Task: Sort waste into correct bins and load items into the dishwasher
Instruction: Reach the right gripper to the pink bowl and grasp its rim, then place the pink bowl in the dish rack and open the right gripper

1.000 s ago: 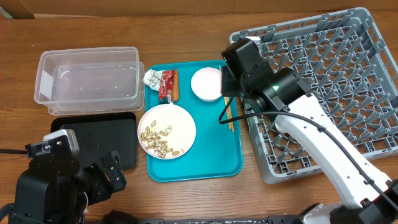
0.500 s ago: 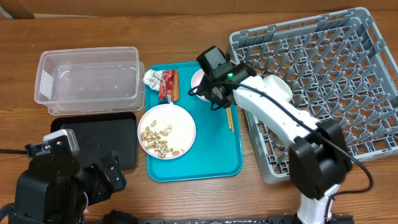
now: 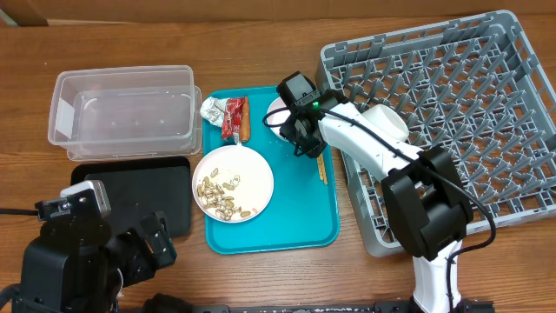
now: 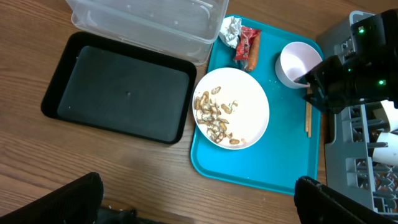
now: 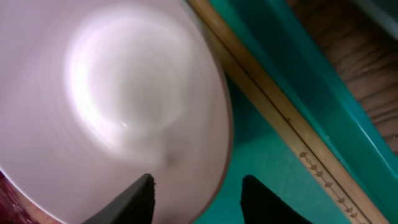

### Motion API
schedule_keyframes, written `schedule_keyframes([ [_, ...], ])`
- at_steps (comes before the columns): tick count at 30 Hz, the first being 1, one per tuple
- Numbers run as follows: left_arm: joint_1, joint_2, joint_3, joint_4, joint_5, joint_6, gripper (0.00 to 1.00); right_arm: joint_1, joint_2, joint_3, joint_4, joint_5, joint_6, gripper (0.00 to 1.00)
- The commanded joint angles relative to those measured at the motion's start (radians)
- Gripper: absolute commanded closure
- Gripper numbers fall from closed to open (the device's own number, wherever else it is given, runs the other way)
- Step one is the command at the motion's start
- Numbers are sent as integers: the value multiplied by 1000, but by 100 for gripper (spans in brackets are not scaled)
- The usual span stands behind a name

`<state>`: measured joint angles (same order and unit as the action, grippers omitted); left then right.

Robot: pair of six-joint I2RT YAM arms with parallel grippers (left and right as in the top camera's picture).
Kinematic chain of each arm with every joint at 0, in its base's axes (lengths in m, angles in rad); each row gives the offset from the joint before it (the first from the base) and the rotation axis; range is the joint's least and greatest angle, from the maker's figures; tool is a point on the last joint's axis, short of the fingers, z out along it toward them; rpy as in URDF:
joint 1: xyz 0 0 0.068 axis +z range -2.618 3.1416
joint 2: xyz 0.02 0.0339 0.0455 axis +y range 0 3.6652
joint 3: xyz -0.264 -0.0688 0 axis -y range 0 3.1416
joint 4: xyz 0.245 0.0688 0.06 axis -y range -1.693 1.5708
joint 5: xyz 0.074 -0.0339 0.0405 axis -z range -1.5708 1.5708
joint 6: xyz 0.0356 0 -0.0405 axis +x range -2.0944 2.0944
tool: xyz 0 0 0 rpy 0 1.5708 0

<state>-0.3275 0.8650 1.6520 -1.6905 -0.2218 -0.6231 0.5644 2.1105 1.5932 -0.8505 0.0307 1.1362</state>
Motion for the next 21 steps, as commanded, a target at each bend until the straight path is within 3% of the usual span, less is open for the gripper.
schedule_keyframes([
  [1, 2, -2, 10, 2, -21, -12, 0, -9, 2, -5, -19, 14, 19, 64],
  [4, 2, -2, 10, 2, -21, -12, 0, -8, 2, -17, -23, 21, -12, 93],
  [5, 2, -2, 10, 2, -21, -12, 0, -8, 2, -17, -26, 20, -32, 96],
  [12, 2, -2, 10, 2, -21, -12, 0, -12, -35, 31, -75, 55, -170, 96],
  [17, 2, -2, 10, 2, -21, -12, 0, -7, -132, 115, -161, 232, -271, 96],
  [21, 2, -2, 10, 2, -21, -12, 0, -3, -245, 187, -238, 486, -433, 96],
])
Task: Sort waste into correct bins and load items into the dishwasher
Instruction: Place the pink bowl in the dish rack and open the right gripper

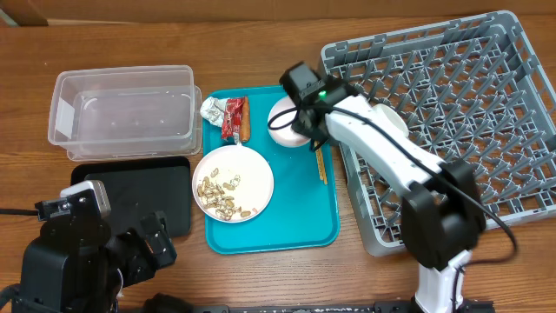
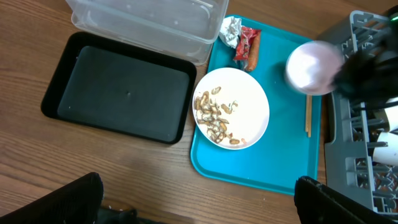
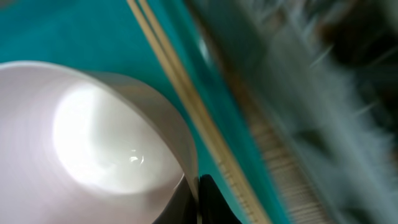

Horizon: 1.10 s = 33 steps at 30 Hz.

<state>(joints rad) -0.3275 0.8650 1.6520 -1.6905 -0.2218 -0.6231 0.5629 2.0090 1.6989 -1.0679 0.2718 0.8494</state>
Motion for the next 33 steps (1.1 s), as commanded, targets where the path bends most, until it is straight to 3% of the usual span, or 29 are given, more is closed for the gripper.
schedule_keyframes([
  [1, 2, -2, 10, 2, -21, -12, 0, -2, -171, 87, -39, 328, -174, 96],
  [6, 2, -2, 10, 2, -21, -12, 0, -26, -249, 88, -120, 818, -295, 96],
  [10, 2, -2, 10, 2, -21, -12, 0, -90, -232, 86, -142, 1072, -411, 96],
  [24, 2, -2, 10, 2, -21, -12, 0, -369, -132, 41, -137, 1006, -435, 96],
  [33, 2, -2, 10, 2, -21, -12, 0, -441, -132, -142, 29, 983, -518, 96],
])
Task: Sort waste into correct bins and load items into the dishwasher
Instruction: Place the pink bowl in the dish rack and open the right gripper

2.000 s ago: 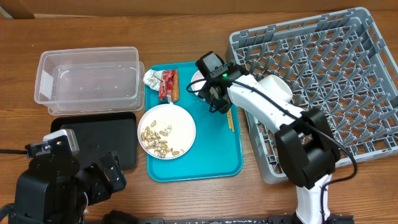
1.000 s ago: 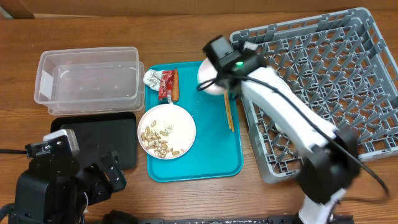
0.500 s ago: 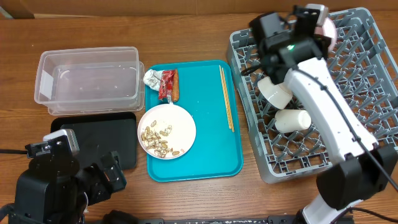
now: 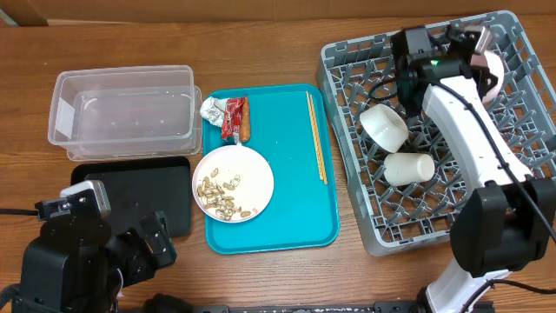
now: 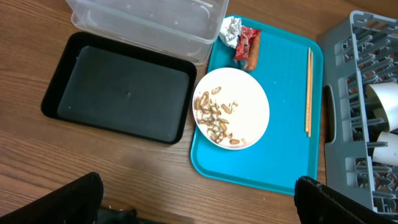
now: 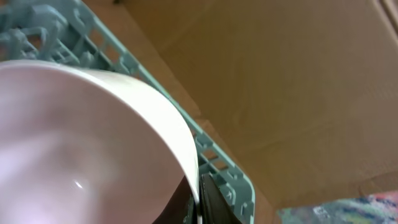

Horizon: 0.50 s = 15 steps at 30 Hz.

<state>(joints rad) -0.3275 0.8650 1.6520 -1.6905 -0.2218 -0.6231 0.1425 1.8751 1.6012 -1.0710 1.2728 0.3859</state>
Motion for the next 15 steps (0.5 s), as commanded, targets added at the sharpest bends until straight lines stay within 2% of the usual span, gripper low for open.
schedule_keyframes([
  [1, 2, -2, 10, 2, -21, -12, 0, -21, 2, -65, 46, -19, -58, 96],
  [8, 2, -2, 10, 2, -21, -12, 0, -19, 3, -192, 122, -19, -87, 96],
  [15, 2, -2, 10, 2, -21, -12, 0, 45, 3, -205, 121, -51, -87, 96],
])
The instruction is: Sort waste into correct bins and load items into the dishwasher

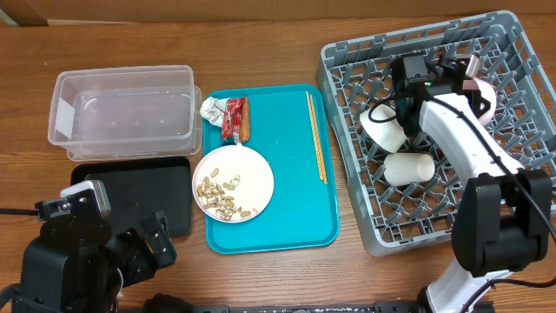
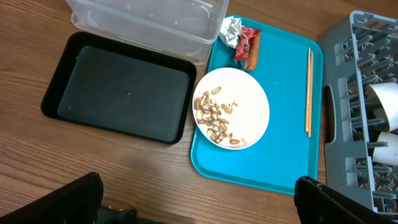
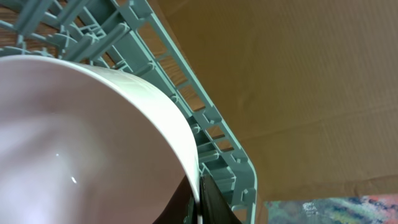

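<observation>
My right gripper [image 1: 469, 80] is shut on the rim of a white bowl [image 1: 486, 97], which it holds tilted on edge among the tines at the far side of the grey dish rack [image 1: 521, 187]. The right wrist view is filled by the bowl [image 3: 81, 137], with one finger on each side of its rim; the gripper [image 3: 198, 202] sits at the bottom edge. Two white cups [image 1: 384, 127] [image 1: 408, 168] lie in the rack. My left gripper [image 2: 199, 205] hangs open, high above the table's near left.
A teal tray [image 1: 295, 222] holds a plate of peanut shells [image 1: 232, 183], chopsticks [image 1: 314, 137], and crumpled wrappers with a sausage [image 1: 231, 116]. A clear bin [image 1: 122, 113] and a black bin [image 1: 143, 196] stand to the tray's left.
My right gripper has moved a little nearer and lower in the rack with the bowl still in it. The left arm has not moved.
My right gripper first stood astride the bowl's rim on the tray. Then it was shut on the rim with the bowl lifted off the tray. Later it held the bowl over the rack's far side, and now lower among the tines.
</observation>
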### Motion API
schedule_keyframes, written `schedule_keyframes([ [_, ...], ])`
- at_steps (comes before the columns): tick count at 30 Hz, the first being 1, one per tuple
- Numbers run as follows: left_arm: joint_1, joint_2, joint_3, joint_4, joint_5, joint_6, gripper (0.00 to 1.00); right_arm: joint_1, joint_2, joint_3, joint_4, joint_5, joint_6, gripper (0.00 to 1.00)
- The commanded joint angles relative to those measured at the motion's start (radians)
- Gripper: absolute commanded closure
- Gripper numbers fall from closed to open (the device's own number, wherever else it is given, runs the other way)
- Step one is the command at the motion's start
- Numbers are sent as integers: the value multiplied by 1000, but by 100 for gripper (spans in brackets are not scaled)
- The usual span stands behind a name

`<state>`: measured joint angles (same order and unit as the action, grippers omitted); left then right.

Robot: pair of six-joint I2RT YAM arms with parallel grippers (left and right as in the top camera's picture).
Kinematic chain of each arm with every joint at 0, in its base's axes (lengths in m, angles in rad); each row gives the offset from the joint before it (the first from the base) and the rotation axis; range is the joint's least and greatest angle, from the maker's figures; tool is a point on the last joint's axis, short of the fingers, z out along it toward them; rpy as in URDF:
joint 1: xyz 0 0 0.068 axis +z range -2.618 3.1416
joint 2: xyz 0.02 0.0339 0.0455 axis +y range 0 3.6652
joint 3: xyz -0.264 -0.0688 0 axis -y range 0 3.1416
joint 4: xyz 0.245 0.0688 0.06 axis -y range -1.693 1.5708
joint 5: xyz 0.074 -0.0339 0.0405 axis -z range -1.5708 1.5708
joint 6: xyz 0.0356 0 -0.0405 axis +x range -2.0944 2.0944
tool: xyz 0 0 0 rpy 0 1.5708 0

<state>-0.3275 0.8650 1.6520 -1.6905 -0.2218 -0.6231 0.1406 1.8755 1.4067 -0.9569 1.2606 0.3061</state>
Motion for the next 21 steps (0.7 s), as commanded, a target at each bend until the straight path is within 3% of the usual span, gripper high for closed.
schedule_keyframes([
  [1, 2, -2, 10, 2, -21, -12, 0, 62, 3, -11, 7, -39, -8, 96],
  [8, 2, -2, 10, 2, -21, -12, 0, 146, 3, -11, 8, -21, -26, 76],
  [13, 2, -2, 10, 2, -21, -12, 0, 189, 0, 8, -80, -21, -13, 56],
  [19, 2, -2, 10, 2, -21, -12, 0, 264, -61, 105, -174, -116, 36, 43],
  [21, 2, -2, 10, 2, -21, -12, 0, 285, -89, 150, -193, -198, 23, 42],
])
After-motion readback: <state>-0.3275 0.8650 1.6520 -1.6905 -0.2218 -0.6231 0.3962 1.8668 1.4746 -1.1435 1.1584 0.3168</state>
